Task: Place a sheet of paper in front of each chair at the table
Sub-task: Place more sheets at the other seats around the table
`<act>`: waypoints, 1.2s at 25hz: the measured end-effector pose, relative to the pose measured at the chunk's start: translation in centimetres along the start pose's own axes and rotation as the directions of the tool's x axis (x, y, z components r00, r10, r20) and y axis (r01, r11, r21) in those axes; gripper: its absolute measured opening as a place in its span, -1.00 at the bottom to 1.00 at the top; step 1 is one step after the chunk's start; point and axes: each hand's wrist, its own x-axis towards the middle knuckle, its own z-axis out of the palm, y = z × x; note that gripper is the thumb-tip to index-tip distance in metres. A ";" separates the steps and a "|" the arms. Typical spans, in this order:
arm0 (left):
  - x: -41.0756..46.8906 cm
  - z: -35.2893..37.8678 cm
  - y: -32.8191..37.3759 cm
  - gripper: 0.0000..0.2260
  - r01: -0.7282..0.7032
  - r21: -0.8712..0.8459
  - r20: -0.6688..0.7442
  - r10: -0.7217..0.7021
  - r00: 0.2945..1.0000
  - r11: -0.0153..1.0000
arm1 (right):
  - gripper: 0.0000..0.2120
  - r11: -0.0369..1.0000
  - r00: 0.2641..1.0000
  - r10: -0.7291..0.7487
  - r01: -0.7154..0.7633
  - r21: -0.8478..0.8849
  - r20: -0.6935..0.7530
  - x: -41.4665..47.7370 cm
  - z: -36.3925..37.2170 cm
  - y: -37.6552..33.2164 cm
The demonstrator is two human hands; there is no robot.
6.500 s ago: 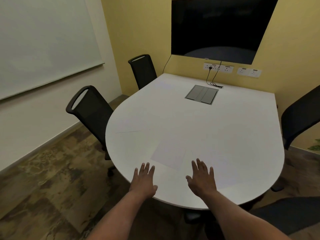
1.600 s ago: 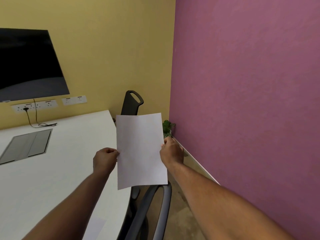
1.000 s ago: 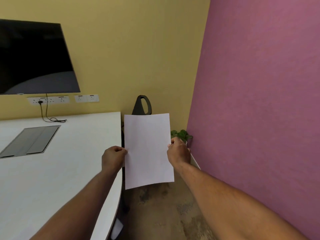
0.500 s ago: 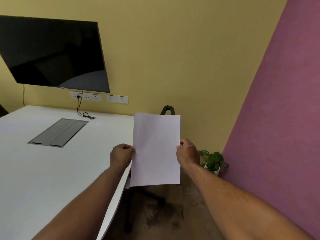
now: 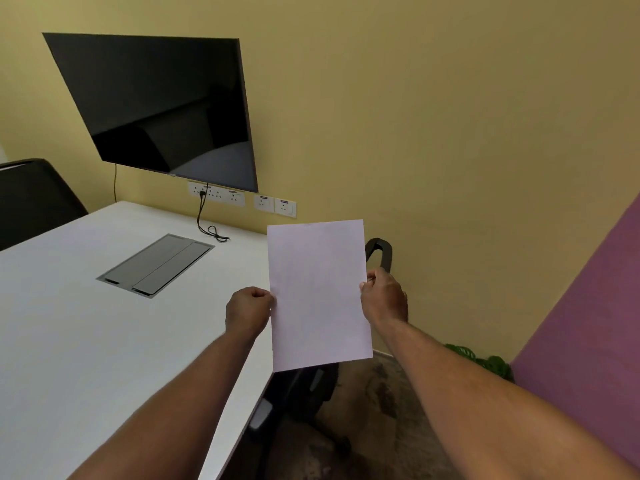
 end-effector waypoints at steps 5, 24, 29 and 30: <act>10.2 3.2 1.2 -0.89 0.028 -0.049 -0.040 -0.030 0.999 0.998 | -0.86 0.998 0.998 -0.051 0.050 0.038 0.041 11.0 4.7 -1.6; 23.5 4.8 -7.0 -0.88 0.420 -0.222 -0.518 -0.471 0.714 0.880 | -0.81 0.922 0.715 -0.373 0.355 0.152 0.592 30.6 30.3 -9.6; 24.4 8.1 -11.8 -0.90 0.503 -0.352 -0.553 -0.609 0.569 0.789 | -0.81 0.911 0.586 -0.364 0.387 0.144 0.724 31.1 37.9 -7.7; 24.8 8.6 -13.0 -0.90 0.516 -0.368 -0.553 -0.628 0.547 0.774 | -0.82 0.912 0.572 -0.355 0.387 0.139 0.740 31.1 39.5 -7.0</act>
